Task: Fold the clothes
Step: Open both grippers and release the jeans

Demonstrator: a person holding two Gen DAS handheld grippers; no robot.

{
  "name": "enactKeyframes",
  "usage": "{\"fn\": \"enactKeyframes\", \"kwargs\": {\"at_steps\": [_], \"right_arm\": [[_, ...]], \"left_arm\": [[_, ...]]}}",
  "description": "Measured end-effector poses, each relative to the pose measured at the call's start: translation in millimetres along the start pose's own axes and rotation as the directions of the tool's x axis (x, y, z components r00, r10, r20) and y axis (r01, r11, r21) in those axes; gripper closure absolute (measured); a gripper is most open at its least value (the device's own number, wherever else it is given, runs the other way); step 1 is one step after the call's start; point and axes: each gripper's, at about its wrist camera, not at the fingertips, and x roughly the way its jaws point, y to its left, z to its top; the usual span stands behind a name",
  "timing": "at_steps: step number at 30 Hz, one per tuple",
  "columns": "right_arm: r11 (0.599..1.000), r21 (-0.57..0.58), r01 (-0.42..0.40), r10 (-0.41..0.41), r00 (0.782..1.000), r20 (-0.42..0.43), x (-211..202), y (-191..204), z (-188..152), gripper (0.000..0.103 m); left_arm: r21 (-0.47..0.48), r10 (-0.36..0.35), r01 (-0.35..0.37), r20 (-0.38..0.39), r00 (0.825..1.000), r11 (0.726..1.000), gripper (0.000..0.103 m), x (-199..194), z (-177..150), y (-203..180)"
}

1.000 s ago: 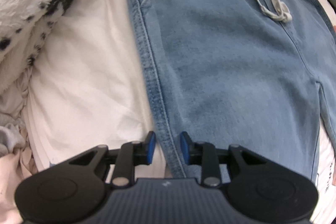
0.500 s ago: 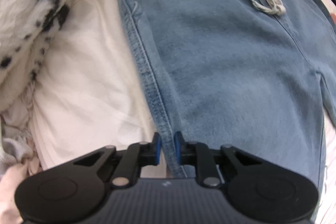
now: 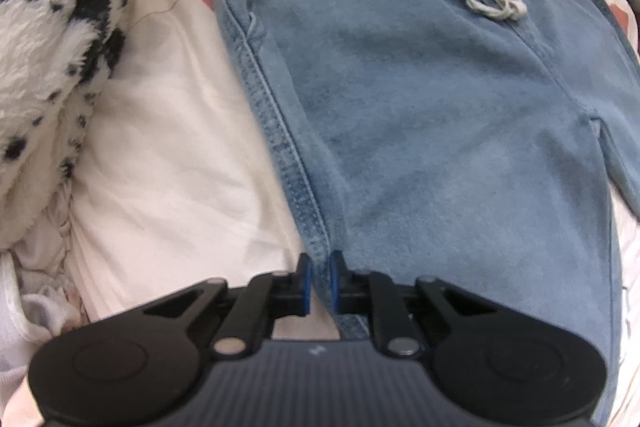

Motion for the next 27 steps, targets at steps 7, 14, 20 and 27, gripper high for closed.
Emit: {"fn": "enactKeyframes", "kwargs": {"at_steps": [7, 14, 20, 27], "right_arm": [[0.988, -0.136, -0.072, 0.072, 0.997, -0.001, -2.7, 40.8, -1.1, 0.087], [0.958, -0.286, -0.039, 0.048, 0.999, 0.025, -1.9, 83.0, -14.1, 0.06], [0.926, -0.377, -0.02, 0.029, 0.999, 0.019, 1.8, 103.1, -27.9, 0.056], [0.902, -0.43, -0.034, 0.033, 0.999, -0.01, 8.9, 116.0, -39.8, 0.054]], "left_arm": [[0.101, 0.053, -0.047, -0.052, 0.997, 0.994, 0.081, -13.2, 7.3, -20.6], [0.116, 0.012, -0.016, 0.036, 0.999, 0.993, 0.078, -53.2, 31.8, 8.9], [0.096, -0.034, 0.024, 0.104, 0.994, 0.995, 0.078, -30.7, 56.4, -27.0], [0.046, -0.074, 0.068, 0.127, 0.989, 0.997, 0.079, -17.9, 81.5, -45.2]]}}
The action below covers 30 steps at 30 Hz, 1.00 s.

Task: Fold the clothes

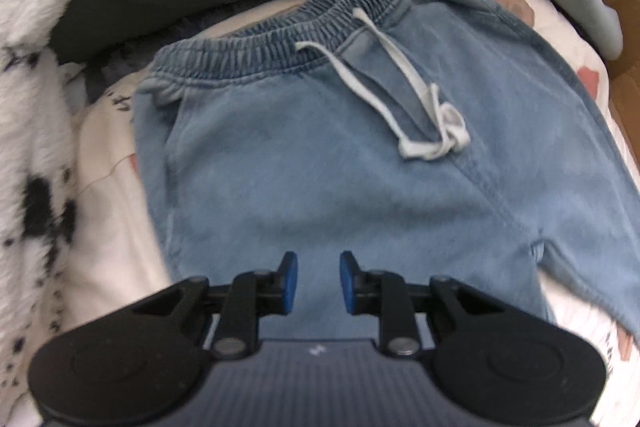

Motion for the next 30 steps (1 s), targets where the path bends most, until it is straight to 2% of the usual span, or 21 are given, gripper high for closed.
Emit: {"fn": "enactKeyframes", "kwargs": {"at_steps": [5, 11, 14, 18, 24, 30], "right_arm": [[0.999, -0.032, -0.004, 0.003, 1.0, -0.031, 10.8, 12.0, 2.0, 0.054], [1.0, -0.022, 0.007, -0.009, 0.997, -0.078, 25.4, 15.3, 5.1, 0.054], [1.0, -0.027, 0.015, -0.017, 0.996, -0.091, 27.3, 15.5, 4.1, 0.054], [0.999, -0.028, 0.022, -0.025, 0.995, -0.099, 28.4, 15.7, 2.8, 0.054], [0.999, -0.033, 0.037, -0.041, 0.993, -0.111, 30.0, 18.7, 3.6, 0.052], [0.998, -0.04, 0.042, -0.047, 0.991, -0.128, 27.0, 19.8, 4.9, 0.051]], "left_arm": [[-0.039, -0.012, 0.012, -0.001, 1.0, 0.999, 0.079, 20.3, 15.2, -8.9], [-0.075, 0.042, -0.042, -0.011, 0.999, 0.996, 0.079, 55.0, 37.7, -4.1], [-0.098, 0.099, -0.098, 0.006, 0.995, 0.99, 0.077, 64.4, 47.8, 5.5], [-0.126, 0.143, -0.138, 0.036, 0.989, 0.982, 0.077, 70.3, 62.1, 19.8], [-0.099, 0.175, -0.17, 0.048, 0.983, 0.98, 0.076, 76.3, 80.8, 23.2], [-0.116, 0.207, -0.203, 0.027, 0.978, 0.972, 0.078, 62.9, 96.8, 15.3]]}}
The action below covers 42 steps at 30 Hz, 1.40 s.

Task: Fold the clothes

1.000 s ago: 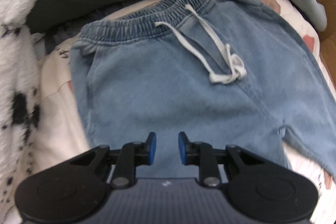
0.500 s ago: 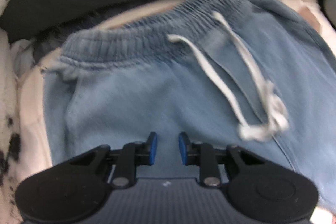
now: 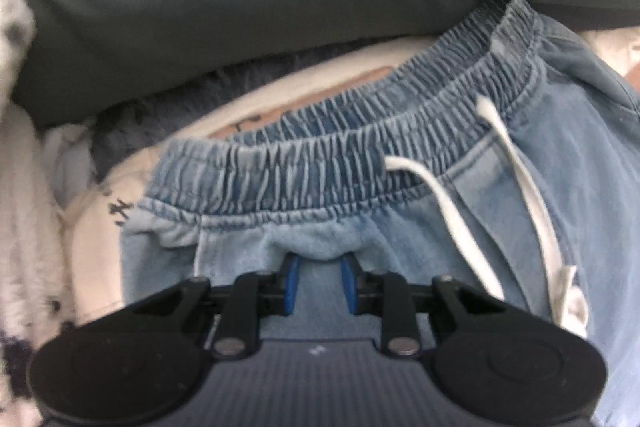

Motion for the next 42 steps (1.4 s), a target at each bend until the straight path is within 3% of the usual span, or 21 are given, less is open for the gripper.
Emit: {"fn": "enactKeyframes", "kwargs": {"at_steps": [6, 10, 18, 30, 35, 37, 40, 42], "right_arm": [[1.0, -0.003, 0.009, -0.009, 1.0, 0.015, -9.5, 0.3, -6.2, 0.039], [0.999, -0.031, 0.039, -0.038, 0.999, 0.034, -13.0, 3.1, -11.9, 0.028], [0.999, -0.031, 0.041, -0.041, 0.999, -0.015, -4.5, 6.4, -20.7, 0.019], [0.997, -0.067, 0.037, -0.041, 0.997, -0.06, 8.5, 7.4, -36.1, 0.001], [0.993, -0.102, 0.057, -0.063, 0.997, -0.05, 10.2, 12.0, -43.9, 0.0], [0.993, -0.105, 0.049, -0.055, 0.997, -0.055, 9.9, 10.1, -44.6, 0.0], [0.993, -0.11, 0.039, -0.046, 0.997, -0.063, 9.6, 7.7, -45.3, 0.0], [0.993, -0.11, 0.038, -0.046, 0.997, -0.069, 9.4, 7.0, -45.3, 0.0]], "left_arm": [[0.059, -0.073, 0.071, 0.028, 0.997, 0.996, 0.079, -35.9, 9.7, -16.8], [0.021, -0.139, 0.138, 0.061, 0.988, 0.99, 0.074, -53.0, 24.0, -23.7], [-0.018, -0.231, 0.232, 0.064, 0.971, 0.972, 0.07, -41.7, 52.3, -64.6], [0.101, -0.206, 0.2, 0.054, 0.977, 0.975, 0.071, 19.2, 83.9, -131.0], [0.135, -0.179, 0.168, 0.075, 0.981, 0.976, 0.068, 40.3, 89.7, -140.9], [0.144, -0.159, 0.142, 0.11, 0.981, 0.979, 0.073, 42.2, 90.3, -143.2], [0.127, -0.11, 0.091, 0.149, 0.983, 0.988, 0.089, 46.2, 90.7, -142.9], [0.106, -0.098, 0.082, 0.161, 0.982, 0.991, 0.092, 48.7, 91.8, -141.4]]}}
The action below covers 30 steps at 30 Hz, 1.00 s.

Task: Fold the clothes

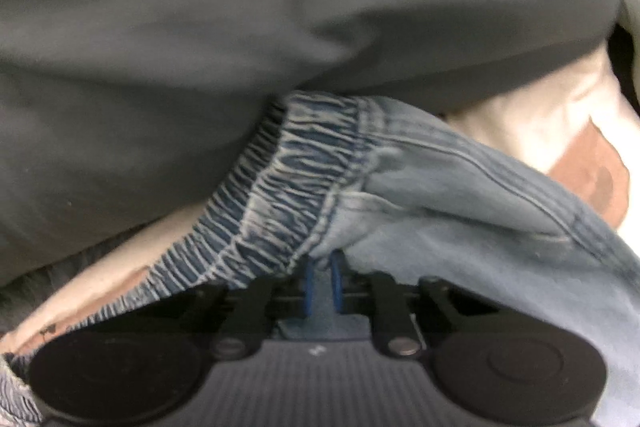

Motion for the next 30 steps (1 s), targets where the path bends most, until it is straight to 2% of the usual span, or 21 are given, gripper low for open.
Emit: {"fn": "enactKeyframes", "kwargs": {"at_steps": [6, 9, 11, 12, 16, 18, 21, 23, 26, 30], "right_arm": [[1.0, 0.0, -0.006, 0.006, 1.0, -0.012, -2.4, -3.4, -2.8, 0.001], [1.0, 0.023, -0.004, 0.004, 1.0, -0.011, -10.2, -9.0, -2.4, 0.007], [0.999, 0.043, 0.001, -0.001, 1.0, 0.003, -18.9, -14.4, -2.4, 0.009], [0.999, 0.053, 0.0, -0.001, 1.0, 0.019, -23.8, -16.9, -2.5, 0.009], [0.998, 0.056, -0.022, 0.018, 0.997, 0.073, -40.2, -21.2, -2.1, 0.014], [1.0, 0.027, -0.013, 0.01, 0.996, 0.094, -42.1, -16.5, 0.2, 0.018], [1.0, -0.001, -0.001, 0.001, 0.992, 0.124, -41.9, -8.5, 3.3, 0.018], [1.0, 0.007, -0.017, 0.016, 0.994, 0.106, -35.3, -6.3, 4.3, 0.018], [1.0, -0.001, -0.015, 0.015, 0.998, 0.062, -20.1, -4.7, 0.9, 0.017], [1.0, -0.004, -0.017, 0.017, 0.996, 0.091, -16.7, -10.9, -8.5, 0.012]], "left_arm": [[0.057, 0.06, -0.058, -0.036, 0.998, 0.997, 0.093, -6.6, 2.4, -15.5], [0.146, 0.066, -0.066, 0.004, 0.998, 0.987, 0.091, -27.9, -1.2, -28.5], [0.205, 0.068, -0.073, 0.032, 0.997, 0.976, 0.079, -42.1, -3.6, -37.2], [0.228, 0.06, -0.068, 0.042, 0.997, 0.971, 0.077, -48.8, -5.0, -40.7], [0.229, -0.043, 0.039, 0.014, 0.999, 0.973, 0.075, -62.5, -13.6, -47.0], [0.231, -0.085, 0.085, -0.013, 0.996, 0.969, 0.075, -61.7, -17.5, -53.2], [0.23, -0.134, 0.144, -0.058, 0.989, 0.963, 0.075, -55.8, -24.1, -66.3], [0.227, -0.156, 0.173, -0.092, 0.984, 0.958, 0.075, -47.9, -29.1, -78.2], [0.199, -0.154, 0.178, -0.13, 0.98, 0.964, 0.073, -30.2, -33.7, -87.7], [0.188, -0.133, 0.15, -0.102, 0.986, 0.971, 0.073, -19.7, -33.7, -97.5]]}}
